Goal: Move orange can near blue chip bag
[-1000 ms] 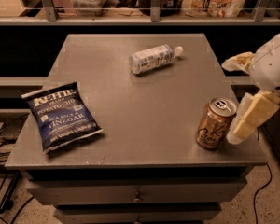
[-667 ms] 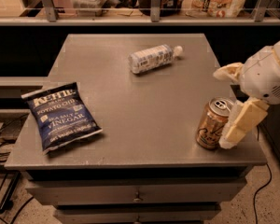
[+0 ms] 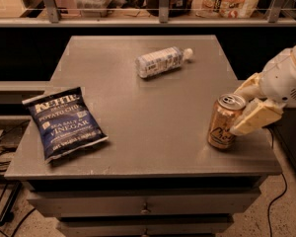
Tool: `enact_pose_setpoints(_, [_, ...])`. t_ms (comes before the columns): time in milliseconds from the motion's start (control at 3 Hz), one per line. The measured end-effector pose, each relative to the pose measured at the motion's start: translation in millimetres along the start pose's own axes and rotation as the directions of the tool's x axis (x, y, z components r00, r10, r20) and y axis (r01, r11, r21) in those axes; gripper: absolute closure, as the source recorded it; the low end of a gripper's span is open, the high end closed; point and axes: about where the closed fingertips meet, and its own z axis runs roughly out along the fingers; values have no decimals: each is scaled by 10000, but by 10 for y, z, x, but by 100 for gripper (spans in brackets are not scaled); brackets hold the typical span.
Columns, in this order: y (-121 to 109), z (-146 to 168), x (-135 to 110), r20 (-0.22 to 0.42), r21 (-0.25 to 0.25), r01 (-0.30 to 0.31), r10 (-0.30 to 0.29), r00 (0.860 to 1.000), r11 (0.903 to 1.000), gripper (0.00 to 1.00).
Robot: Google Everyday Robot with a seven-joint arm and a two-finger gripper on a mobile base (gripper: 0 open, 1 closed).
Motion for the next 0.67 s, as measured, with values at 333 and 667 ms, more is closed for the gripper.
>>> enact_pose_setpoints(333, [-29,-51,-113,-253,177,120,-115,9996,9998,71])
enact_pose_setpoints(667, [-61,-299,-666,498,81,898,-901,9947,9959,99])
